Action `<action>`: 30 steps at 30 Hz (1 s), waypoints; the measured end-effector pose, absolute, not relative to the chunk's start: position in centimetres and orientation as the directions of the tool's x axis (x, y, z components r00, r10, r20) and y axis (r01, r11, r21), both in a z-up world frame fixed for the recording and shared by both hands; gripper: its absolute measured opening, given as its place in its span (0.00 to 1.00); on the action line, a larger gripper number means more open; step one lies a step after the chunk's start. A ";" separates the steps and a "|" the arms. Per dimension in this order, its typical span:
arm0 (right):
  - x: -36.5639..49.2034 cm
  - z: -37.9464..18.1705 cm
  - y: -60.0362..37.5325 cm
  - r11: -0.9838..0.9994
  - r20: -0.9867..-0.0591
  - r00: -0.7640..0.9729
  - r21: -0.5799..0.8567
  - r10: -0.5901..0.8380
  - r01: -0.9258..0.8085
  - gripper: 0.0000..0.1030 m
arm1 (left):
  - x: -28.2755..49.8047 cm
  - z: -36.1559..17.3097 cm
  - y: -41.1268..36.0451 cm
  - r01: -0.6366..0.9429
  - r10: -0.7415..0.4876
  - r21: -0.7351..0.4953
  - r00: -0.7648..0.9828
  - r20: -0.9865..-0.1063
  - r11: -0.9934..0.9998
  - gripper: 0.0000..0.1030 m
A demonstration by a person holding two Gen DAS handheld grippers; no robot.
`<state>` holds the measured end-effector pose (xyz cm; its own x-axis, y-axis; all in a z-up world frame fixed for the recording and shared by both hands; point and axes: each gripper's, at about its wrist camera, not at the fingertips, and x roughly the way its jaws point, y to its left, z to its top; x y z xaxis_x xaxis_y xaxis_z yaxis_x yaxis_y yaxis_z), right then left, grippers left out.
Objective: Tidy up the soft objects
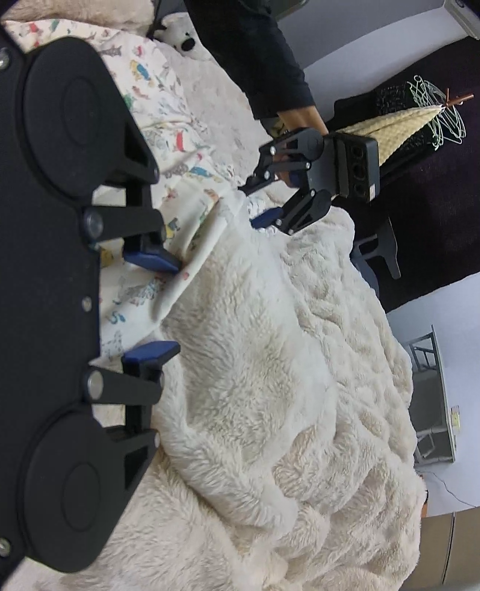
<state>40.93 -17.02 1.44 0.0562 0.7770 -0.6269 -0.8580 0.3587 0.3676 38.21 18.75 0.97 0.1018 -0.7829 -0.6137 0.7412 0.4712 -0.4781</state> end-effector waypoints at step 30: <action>42.6 5.6 -21.1 0.593 -0.577 0.350 0.308 0.738 -0.744 0.19 | 38.9 3.5 33.8 0.241 -0.341 -0.242 0.621 -0.706 0.940 0.63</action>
<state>42.56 -21.05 5.57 0.3500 0.7382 -0.5767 -0.7440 0.5931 0.3077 38.91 33.78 3.52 0.6211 -0.3406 -0.7058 0.2408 0.9400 -0.2417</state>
